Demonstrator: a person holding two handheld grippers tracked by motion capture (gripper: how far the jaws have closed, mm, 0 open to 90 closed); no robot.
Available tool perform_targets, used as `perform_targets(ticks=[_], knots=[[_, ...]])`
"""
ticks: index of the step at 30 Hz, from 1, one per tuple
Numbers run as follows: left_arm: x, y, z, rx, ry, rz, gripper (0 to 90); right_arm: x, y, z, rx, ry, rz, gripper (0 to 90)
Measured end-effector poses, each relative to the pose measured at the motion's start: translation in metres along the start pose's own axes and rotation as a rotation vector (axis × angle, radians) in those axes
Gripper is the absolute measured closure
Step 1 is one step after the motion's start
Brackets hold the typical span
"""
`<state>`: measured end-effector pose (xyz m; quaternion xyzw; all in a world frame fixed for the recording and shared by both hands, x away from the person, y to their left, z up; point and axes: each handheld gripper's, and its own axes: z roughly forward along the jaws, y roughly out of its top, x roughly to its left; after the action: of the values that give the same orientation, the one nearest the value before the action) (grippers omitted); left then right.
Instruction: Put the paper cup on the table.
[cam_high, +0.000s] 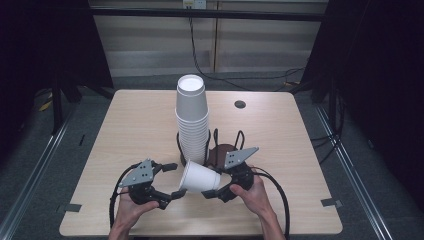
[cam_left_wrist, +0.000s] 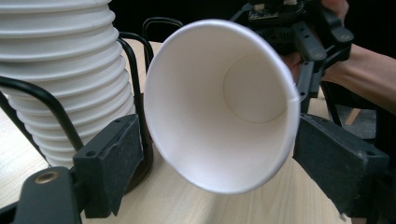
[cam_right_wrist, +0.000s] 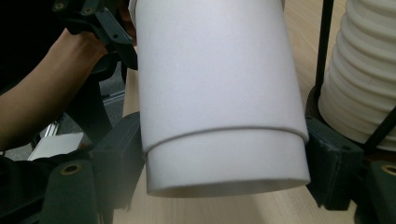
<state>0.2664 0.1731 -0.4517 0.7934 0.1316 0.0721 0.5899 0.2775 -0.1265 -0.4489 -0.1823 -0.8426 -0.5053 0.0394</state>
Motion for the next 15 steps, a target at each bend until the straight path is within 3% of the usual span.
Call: perform_targets(ticks=[10,15], knots=[[0.000,0.001,-0.002,-0.032,-0.011,-0.010,15.4,0.003,-0.008,0.003,-0.055,-0.002,-0.003,23.6],[0.001,0.000,0.000,-0.037,-0.023,-0.016,15.2,0.003,-0.010,0.005,-0.086,0.020,-0.008,23.6]])
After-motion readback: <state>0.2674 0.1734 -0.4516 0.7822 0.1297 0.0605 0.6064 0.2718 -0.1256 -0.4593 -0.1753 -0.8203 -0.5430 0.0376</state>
